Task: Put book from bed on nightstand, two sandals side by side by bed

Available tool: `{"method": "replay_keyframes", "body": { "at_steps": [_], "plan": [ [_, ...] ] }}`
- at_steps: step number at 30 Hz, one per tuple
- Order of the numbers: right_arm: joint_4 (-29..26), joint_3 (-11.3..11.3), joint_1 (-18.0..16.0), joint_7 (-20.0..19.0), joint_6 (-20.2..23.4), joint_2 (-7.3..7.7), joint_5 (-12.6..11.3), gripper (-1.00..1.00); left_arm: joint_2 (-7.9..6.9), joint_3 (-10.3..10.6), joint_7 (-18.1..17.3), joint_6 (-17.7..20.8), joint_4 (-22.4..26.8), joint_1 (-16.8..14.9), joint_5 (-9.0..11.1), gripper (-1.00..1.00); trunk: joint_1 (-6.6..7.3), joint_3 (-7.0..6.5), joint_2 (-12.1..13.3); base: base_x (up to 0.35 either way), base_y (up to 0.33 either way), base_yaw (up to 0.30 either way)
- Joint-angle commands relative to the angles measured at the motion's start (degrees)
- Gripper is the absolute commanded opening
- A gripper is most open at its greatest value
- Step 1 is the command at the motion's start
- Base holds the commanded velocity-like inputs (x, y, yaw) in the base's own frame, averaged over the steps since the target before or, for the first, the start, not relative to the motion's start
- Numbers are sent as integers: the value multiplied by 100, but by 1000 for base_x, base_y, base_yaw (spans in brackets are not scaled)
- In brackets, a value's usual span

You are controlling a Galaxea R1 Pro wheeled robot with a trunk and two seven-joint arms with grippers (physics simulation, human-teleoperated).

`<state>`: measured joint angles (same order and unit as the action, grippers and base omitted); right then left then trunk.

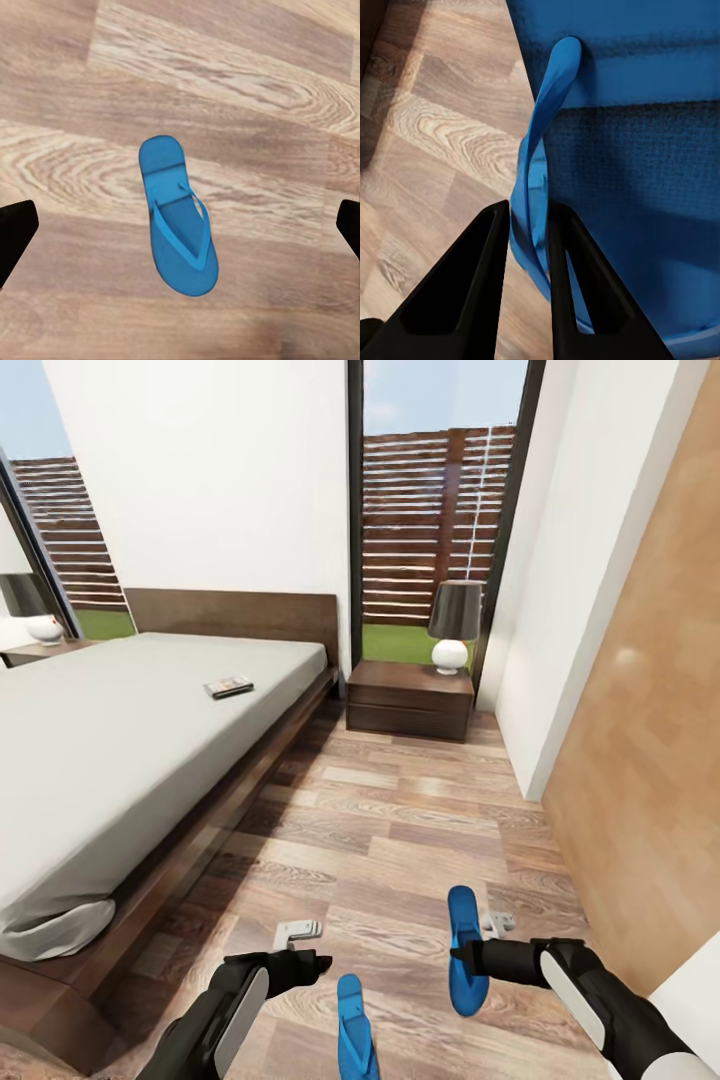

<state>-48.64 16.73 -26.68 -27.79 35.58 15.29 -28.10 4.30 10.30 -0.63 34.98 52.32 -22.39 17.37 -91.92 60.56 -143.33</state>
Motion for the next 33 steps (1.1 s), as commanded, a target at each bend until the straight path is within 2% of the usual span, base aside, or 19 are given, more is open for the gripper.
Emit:
{"method": "replay_keyframes", "body": {
  "at_steps": [1,11,21,26,29,33],
  "plan": [
    [-2,14,-4,-9,-1,-1,-39,-100,1,-2,-7,27,4,-2,6,100,-1,28,-4,0,0,0],
    [11,18,-4,9,-186,-155,-30,-100,6,7,-7,26,-3,-2,6,100,-27,250,-17,0,0,0],
    [5,5,-4,11,-192,-175,-29,-100,1,-10,-7,27,-3,-2,8,100,-53,471,-31,0,0,0],
    [-18,-23,-4,6,-188,-147,-29,-100,1,-17,-7,98,12,-2,-7,100,-65,582,-38,0,0,0],
    [-82,-123,-4,-14,-181,-93,-31,-100,1,-20,-7,213,21,-2,-13,100,-73,649,-42,0,0,0],
    [-648,-341,-4,-38,-114,19,-30,-100,-10,-27,-4,234,37,-2,-14,100,-84,737,-47,0,0,0]
  ]
}}
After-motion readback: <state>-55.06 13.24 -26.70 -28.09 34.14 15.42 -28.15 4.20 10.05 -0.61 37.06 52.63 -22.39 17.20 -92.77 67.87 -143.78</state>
